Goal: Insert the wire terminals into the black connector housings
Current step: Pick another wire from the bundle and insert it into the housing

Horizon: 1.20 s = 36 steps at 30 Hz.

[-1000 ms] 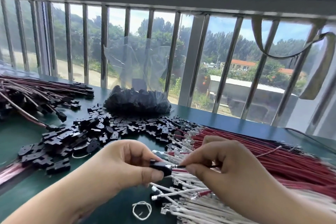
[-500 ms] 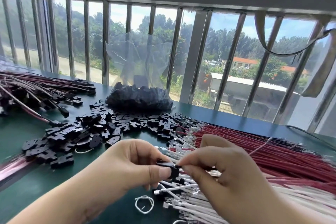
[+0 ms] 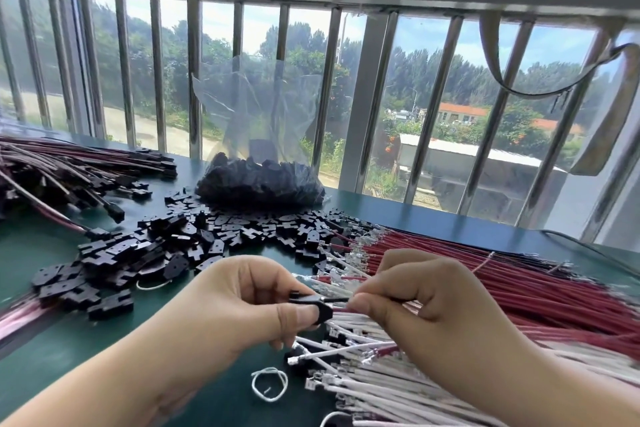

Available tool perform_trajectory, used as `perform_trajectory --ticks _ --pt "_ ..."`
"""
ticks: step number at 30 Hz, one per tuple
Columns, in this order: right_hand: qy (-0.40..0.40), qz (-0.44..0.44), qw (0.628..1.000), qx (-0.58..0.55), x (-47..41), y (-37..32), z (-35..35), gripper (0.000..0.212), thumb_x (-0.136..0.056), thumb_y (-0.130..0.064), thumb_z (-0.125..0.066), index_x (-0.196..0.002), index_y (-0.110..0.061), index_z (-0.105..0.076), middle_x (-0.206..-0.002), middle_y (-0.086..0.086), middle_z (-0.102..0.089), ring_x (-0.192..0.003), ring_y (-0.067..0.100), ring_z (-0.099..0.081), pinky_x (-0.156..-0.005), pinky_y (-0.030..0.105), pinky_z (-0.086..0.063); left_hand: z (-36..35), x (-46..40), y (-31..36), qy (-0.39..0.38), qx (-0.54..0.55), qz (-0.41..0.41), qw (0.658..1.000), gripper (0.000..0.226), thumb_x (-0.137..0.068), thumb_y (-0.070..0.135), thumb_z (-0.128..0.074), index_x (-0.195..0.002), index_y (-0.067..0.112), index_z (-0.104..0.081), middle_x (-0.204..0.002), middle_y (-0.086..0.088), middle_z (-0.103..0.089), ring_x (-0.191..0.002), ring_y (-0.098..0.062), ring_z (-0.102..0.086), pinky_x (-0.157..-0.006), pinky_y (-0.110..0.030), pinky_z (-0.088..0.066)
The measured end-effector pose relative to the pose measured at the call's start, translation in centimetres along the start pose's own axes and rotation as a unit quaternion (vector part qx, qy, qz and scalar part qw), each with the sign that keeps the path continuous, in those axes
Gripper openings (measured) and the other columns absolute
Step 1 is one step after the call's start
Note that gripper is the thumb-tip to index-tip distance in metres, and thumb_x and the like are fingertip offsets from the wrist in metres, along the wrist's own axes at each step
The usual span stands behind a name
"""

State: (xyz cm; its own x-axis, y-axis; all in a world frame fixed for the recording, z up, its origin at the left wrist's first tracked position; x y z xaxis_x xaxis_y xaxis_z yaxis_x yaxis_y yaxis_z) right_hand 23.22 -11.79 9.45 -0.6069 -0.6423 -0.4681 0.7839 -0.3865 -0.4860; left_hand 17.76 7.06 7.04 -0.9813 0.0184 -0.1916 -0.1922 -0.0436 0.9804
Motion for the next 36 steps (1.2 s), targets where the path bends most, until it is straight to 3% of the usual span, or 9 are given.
perform_trajectory --ticks 9,13,18,21,24,26,28,31,36 --pt "-0.045 0.002 0.998 -0.052 -0.9 -1.1 1.6 0.034 -0.069 -0.050 -0.062 -0.066 -0.018 -0.071 -0.061 -0.016 -0.056 -0.059 -0.003 -0.054 -0.058 0.005 -0.039 0.6 0.4 1.4 0.016 0.009 -0.079 0.997 0.031 -0.042 0.027 -0.080 -0.070 0.014 -0.076 -0.053 -0.006 -0.064 -0.050 -0.009 -0.058 -0.052 -0.014 -0.048" --pt "-0.085 -0.001 0.995 -0.060 -1.5 -1.4 2.8 0.025 -0.067 -0.052 -0.063 -0.063 -0.029 -0.072 -0.062 -0.018 -0.060 -0.061 -0.002 -0.058 -0.056 0.006 -0.040 0.6 0.4 1.3 0.023 0.021 -0.088 0.996 0.029 -0.037 0.021 -0.085 -0.065 0.019 -0.077 -0.055 -0.004 -0.067 -0.051 -0.006 -0.060 -0.052 -0.013 -0.049" --pt "-0.371 -0.066 0.923 -0.080 -0.4 -2.5 4.1 0.010 -0.086 -0.035 -0.065 -0.090 -0.041 -0.072 -0.062 -0.027 -0.061 -0.061 0.016 -0.057 -0.065 0.038 -0.052 1.3 0.8 1.0 -0.119 0.026 -0.061 0.991 0.045 -0.051 0.058 -0.083 -0.069 0.018 -0.076 -0.065 -0.007 -0.070 -0.062 -0.017 -0.063 -0.062 -0.023 -0.051" --pt "-0.399 -0.139 0.906 -0.018 0.0 -1.7 3.1 0.018 -0.093 -0.018 -0.054 -0.099 -0.018 -0.071 -0.049 -0.036 -0.052 -0.053 -0.018 -0.049 -0.064 0.005 -0.043 2.6 -0.4 0.1 0.128 0.022 -0.031 0.991 0.048 -0.056 0.065 -0.074 -0.066 0.018 -0.074 -0.058 -0.003 -0.067 -0.050 -0.009 -0.055 -0.058 -0.024 -0.046" --pt "-0.346 -0.144 0.926 -0.049 -0.1 -2.5 3.0 0.023 -0.089 -0.025 -0.062 -0.079 -0.041 -0.073 -0.068 -0.029 -0.066 -0.060 -0.012 -0.059 -0.059 0.005 -0.045 4.5 -1.4 -1.2 0.377 -0.277 -0.051 0.882 0.032 -0.084 0.038 -0.066 -0.060 0.017 -0.068 -0.051 -0.001 -0.061 -0.044 -0.005 -0.050 -0.050 -0.019 -0.040" --pt "-0.266 -0.098 0.959 0.019 0.1 -1.8 3.1 0.012 -0.085 -0.035 -0.065 -0.085 -0.046 -0.069 -0.075 -0.023 -0.068 -0.064 -0.007 -0.060 -0.060 0.008 -0.046 4.8 -1.6 -1.9 0.381 -0.540 -0.055 0.749 0.012 -0.086 0.039 -0.060 -0.081 0.031 -0.068 -0.075 0.007 -0.067 -0.074 -0.014 -0.060 -0.066 -0.029 -0.042" --pt "-0.235 -0.042 0.954 0.182 0.4 -1.0 3.1 0.008 -0.081 -0.050 -0.060 -0.089 -0.049 -0.062 -0.087 -0.029 -0.061 -0.078 -0.011 -0.055 -0.067 0.011 -0.045 5.4 -2.1 -3.2 0.306 -0.660 0.112 0.677 0.041 -0.087 0.056 -0.044 -0.124 0.039 -0.048 -0.126 -0.002 -0.052 -0.117 -0.025 -0.044 -0.094 -0.040 -0.035" --pt "-0.209 -0.020 0.938 0.274 1.0 -0.2 2.9 0.010 -0.079 -0.059 -0.050 -0.082 -0.050 -0.050 -0.096 -0.029 -0.049 -0.081 -0.009 -0.050 -0.068 0.014 -0.043 6.1 -2.6 -4.1 0.246 -0.654 0.247 0.671 0.060 -0.085 0.070 -0.028 -0.139 0.044 -0.025 -0.148 -0.012 -0.023 -0.135 -0.031 -0.019 -0.108 -0.044 -0.020" --pt "-0.198 -0.033 0.922 0.332 1.3 0.8 2.5 0.025 -0.083 -0.046 -0.052 -0.062 -0.041 -0.039 -0.069 -0.018 -0.045 -0.080 0.001 -0.054 -0.080 0.025 -0.049 6.0 -2.8 -4.0 0.264 -0.657 0.158 0.688 0.038 -0.084 0.064 -0.045 -0.117 0.049 -0.055 -0.140 0.000 -0.036 -0.132 -0.025 -0.021 -0.105 -0.040 -0.011"
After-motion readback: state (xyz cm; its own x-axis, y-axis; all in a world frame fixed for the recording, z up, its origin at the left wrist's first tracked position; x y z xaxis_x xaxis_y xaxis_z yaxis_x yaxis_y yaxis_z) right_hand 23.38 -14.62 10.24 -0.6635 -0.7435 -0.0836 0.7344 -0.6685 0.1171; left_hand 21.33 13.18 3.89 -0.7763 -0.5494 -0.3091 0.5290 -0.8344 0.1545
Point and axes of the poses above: each hand's wrist, its own x-axis away from the middle knuckle, its own z-axis out of the back of the hand, y = z × x, the point moved 1 cm from there along -x, towards the middle knuckle
